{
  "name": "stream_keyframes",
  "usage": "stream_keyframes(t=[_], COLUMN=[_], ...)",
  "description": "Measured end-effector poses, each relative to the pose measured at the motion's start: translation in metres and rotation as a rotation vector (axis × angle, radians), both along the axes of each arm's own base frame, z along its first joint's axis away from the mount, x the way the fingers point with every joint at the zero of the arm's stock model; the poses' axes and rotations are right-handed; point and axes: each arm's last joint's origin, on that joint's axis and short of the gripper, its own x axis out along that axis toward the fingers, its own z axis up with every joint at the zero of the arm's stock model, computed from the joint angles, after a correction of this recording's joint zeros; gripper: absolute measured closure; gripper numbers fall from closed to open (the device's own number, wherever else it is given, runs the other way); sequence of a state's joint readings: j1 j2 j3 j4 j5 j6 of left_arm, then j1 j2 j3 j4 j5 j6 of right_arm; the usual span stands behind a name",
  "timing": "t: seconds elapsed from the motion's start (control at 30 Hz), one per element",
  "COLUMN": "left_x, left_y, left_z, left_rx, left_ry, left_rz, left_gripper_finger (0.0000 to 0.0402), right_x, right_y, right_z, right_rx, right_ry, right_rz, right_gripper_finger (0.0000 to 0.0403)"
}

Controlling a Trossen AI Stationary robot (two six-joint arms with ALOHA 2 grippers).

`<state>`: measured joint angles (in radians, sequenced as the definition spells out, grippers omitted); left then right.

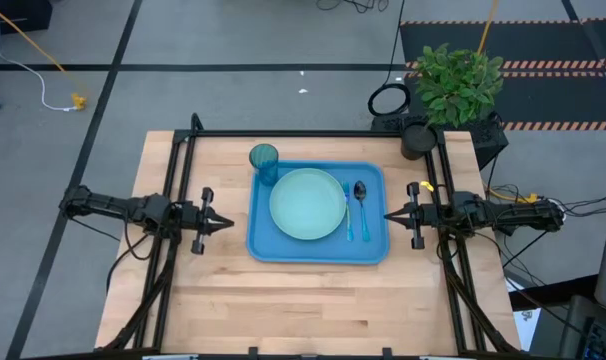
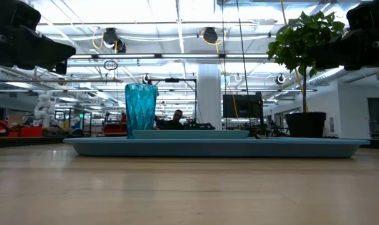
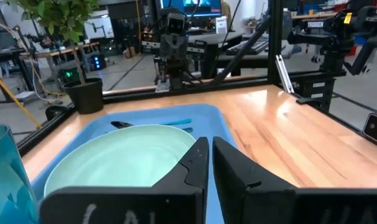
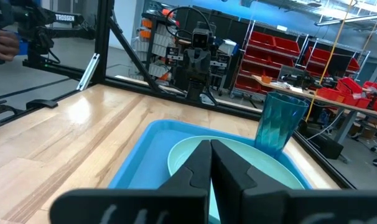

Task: Pick and place plate/cup/fork/spoon on tray
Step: Return to Home Position

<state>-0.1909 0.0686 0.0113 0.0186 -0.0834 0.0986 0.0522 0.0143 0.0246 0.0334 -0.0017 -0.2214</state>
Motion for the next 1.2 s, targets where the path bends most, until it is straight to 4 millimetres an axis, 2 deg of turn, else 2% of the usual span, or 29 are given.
stream_keyframes(t=[0.1, 0.3, 0.43, 0.6, 1.2], left_x=[0.000, 0.000, 0.001, 0.001, -0.003], left_y=[0.000, 0.000, 0.005, 0.010, 0.012], left_z=[0.000, 0.003, 0.004, 0.004, 0.005], left_rx=[-0.013, 0.036, 0.079, 0.098, 0.084], left_ry=[0.000, -0.037, -0.049, -0.051, -0.074], left_rz=[0.000, 0.006, 0.105, 0.148, 0.094], left_gripper_finger=[0.0374, 0.0397, 0.0398, 0.0398, 0.0398], right_x=[0.000, 0.000, 0.000, 0.000, 0.000], right_y=[0.000, 0.000, 0.000, 0.000, 0.000], right_z=[0.000, 0.000, 0.000, 0.000, 0.000], right_rx=[0.000, 0.000, 0.000, 0.000, 0.000], right_ry=[0.000, 0.000, 0.000, 0.000, 0.000], right_rz=[0.000, 0.000, 0.000, 0.000, 0.000], right_gripper_finger=[0.0403, 0.0403, 0.0403, 0.0403, 0.0403])
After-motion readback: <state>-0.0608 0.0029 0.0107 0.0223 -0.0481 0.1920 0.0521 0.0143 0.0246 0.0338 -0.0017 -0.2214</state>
